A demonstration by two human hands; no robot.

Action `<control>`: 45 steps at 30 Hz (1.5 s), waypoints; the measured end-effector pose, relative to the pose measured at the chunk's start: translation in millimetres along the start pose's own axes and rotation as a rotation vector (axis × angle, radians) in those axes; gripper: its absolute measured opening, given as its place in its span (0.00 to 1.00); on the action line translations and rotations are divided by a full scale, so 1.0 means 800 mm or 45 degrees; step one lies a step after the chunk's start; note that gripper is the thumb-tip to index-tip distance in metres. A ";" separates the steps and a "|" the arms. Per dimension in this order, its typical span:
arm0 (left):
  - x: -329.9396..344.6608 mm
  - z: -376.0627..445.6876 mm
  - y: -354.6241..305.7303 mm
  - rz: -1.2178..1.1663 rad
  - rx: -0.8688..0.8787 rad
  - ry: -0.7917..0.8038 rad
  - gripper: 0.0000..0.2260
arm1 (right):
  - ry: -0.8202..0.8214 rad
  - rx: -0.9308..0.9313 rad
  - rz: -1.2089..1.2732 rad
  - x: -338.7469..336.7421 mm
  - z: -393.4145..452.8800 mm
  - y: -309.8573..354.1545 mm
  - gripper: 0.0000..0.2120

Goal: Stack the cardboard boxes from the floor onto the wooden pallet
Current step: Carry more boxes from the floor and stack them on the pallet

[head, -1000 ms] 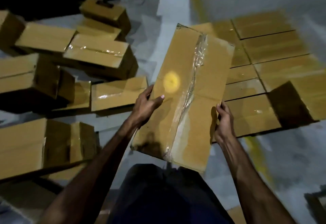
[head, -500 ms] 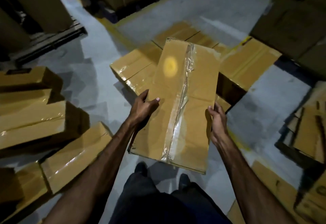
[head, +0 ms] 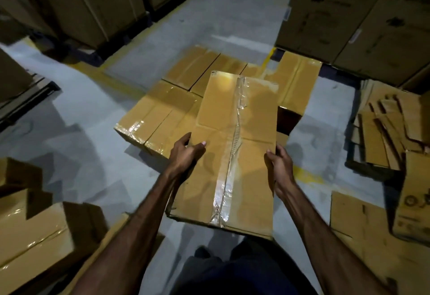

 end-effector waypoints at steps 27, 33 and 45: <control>0.097 0.380 -0.171 0.702 0.006 0.085 0.16 | 0.039 0.074 -0.102 0.140 0.349 0.113 0.27; 0.133 0.552 -0.181 0.628 -0.031 0.194 0.20 | -0.120 0.122 -0.072 0.166 0.512 0.058 0.42; 0.169 0.814 -0.147 0.744 0.098 0.326 0.14 | -0.221 0.017 -0.216 0.223 0.738 0.049 0.45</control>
Point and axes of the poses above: each hand's wrist, its own z-axis towards the middle knuckle, its own x-axis out of the palm, y = z × x, the point moved 9 cm from there along z, towards the middle knuckle, and after that the axes turned 13 degrees about -z, right-handed, at the moved point
